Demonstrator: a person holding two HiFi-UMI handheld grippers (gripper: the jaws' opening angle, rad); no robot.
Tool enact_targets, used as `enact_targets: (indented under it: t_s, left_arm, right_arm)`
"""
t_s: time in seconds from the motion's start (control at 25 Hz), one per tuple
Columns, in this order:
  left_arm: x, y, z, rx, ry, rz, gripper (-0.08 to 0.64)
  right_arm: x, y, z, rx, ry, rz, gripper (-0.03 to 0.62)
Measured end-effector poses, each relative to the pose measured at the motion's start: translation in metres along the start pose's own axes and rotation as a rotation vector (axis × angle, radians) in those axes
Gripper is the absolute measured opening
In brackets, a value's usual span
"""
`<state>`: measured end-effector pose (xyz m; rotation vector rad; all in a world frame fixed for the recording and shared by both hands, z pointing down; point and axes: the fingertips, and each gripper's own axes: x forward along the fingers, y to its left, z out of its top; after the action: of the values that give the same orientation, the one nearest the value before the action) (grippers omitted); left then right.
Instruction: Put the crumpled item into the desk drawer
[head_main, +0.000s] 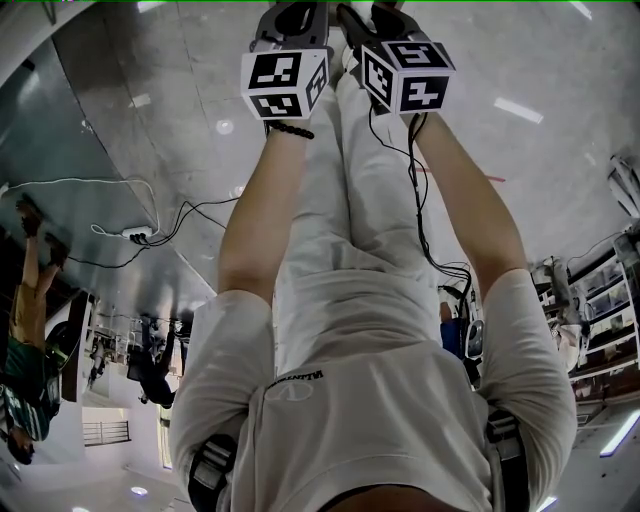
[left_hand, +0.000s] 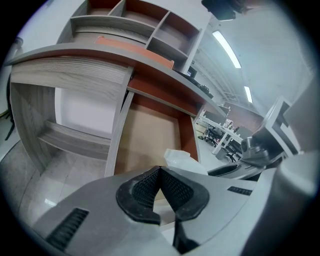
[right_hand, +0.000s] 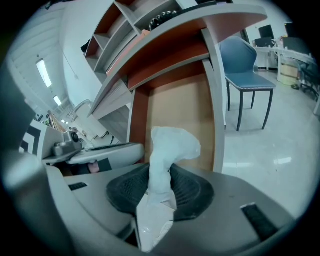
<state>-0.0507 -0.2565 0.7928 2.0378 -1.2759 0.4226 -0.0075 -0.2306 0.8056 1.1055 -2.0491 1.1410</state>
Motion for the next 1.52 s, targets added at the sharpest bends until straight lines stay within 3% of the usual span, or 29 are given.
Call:
enact_targets:
  t_s: [1.12,1.52]
  left_arm:
    - [0.0000,-0.0004,-0.0006,-0.006,0.009,-0.019,0.002]
    - [0.0016,-0.0009,0.0011,-0.006,0.005,-0.021,0.002]
  right_arm:
    - [0.0037,0.0045,-0.0014,0.004,0.014,0.011,0.150]
    - [-0.0041,0.0021,0.0071,0.041,-0.048,0.006,0.138]
